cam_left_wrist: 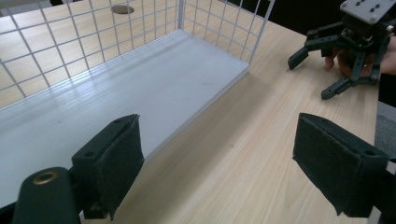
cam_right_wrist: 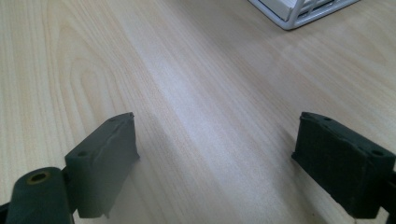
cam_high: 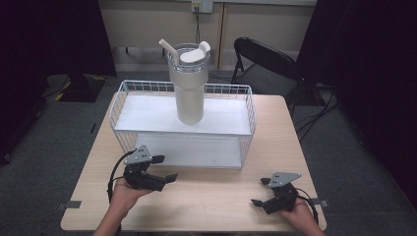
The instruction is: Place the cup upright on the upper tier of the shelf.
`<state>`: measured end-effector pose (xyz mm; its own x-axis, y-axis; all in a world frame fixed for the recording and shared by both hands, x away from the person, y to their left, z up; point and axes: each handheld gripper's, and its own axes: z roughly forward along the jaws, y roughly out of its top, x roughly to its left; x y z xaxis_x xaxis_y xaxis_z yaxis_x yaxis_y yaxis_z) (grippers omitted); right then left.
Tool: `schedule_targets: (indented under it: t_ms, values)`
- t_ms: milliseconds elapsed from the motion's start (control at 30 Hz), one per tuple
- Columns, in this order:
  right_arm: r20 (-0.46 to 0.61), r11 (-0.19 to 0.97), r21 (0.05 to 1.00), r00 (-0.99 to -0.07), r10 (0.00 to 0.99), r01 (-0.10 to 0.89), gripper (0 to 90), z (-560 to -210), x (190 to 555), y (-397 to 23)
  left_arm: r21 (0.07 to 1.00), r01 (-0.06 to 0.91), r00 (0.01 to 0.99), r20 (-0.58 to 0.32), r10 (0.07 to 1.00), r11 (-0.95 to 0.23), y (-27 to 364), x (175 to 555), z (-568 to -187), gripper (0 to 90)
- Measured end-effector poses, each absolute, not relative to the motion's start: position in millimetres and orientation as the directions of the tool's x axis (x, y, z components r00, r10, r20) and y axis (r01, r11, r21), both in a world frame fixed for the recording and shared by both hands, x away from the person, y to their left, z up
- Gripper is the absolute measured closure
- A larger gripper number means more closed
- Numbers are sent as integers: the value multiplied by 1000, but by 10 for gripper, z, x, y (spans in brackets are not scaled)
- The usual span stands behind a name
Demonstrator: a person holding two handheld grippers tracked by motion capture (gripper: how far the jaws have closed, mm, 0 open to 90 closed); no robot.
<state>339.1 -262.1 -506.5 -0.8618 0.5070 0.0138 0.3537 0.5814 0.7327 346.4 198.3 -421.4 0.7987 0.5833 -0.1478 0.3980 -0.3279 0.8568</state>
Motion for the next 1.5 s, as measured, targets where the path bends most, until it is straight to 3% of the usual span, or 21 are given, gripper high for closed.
schedule_targets:
  t_ms: [1500]
  values:
    - [14, 581, 733, -862, 507, 354, 124, -5065, 3391, -2621, 834, 448, 752, -156, 641, -322, 2442, 3363, -4555, 155]
